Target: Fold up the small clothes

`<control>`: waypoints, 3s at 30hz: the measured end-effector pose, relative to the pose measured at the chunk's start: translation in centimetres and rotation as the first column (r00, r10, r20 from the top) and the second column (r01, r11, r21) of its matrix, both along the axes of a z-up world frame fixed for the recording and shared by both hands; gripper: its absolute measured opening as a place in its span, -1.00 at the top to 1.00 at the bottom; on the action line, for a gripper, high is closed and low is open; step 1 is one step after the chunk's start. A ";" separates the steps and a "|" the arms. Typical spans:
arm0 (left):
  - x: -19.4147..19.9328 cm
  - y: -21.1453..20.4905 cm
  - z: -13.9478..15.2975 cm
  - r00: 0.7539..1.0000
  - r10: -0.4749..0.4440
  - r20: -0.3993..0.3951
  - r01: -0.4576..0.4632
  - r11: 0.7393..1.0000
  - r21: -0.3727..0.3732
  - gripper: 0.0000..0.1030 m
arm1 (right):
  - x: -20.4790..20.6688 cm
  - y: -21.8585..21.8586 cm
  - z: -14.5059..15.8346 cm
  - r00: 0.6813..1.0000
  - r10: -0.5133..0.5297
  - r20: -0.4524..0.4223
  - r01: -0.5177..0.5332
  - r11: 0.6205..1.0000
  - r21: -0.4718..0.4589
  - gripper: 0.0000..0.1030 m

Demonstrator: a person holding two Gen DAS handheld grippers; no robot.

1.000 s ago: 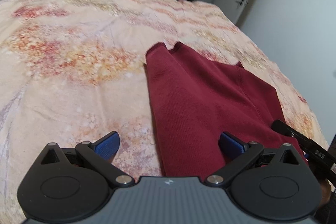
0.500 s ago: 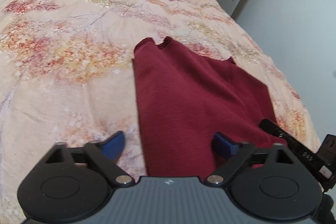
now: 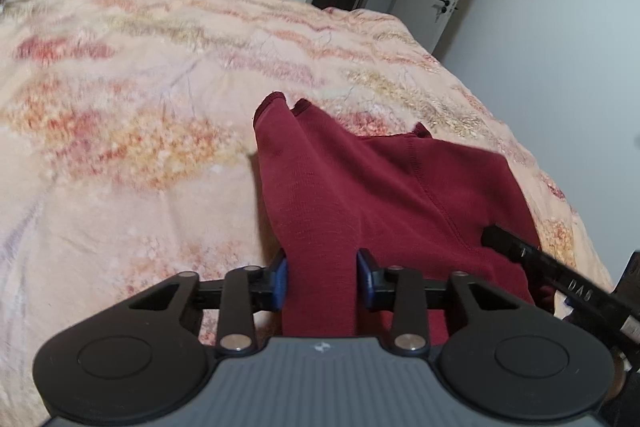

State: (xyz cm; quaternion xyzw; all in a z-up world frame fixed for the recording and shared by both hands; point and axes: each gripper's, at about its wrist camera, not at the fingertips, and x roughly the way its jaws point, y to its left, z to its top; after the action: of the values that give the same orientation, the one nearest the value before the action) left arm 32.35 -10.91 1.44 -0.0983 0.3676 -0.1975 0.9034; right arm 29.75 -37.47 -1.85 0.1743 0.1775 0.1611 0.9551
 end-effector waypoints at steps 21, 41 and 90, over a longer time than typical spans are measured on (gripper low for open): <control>2.0 11.2 7.0 0.963 0.210 0.169 -0.234 0.962 0.139 0.39 | 10.7 14.7 4.4 0.981 0.183 0.063 -0.190 0.973 0.133 0.63; 3.1 14.9 0.3 0.956 0.291 0.049 -0.294 0.950 0.100 0.27 | 11.7 16.3 -2.2 0.996 0.070 -0.056 -0.068 0.997 0.034 0.36; -7.2 12.3 11.4 0.883 0.387 0.265 -0.408 0.912 0.029 -0.99 | -0.1 14.7 11.5 0.976 -0.010 0.219 0.025 0.998 -0.065 -0.99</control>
State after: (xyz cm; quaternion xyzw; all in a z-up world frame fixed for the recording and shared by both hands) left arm 25.20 1.37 12.85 -0.1075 0.2289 -0.0033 0.9675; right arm 29.63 -22.77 9.60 0.1247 0.0754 0.1647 0.9755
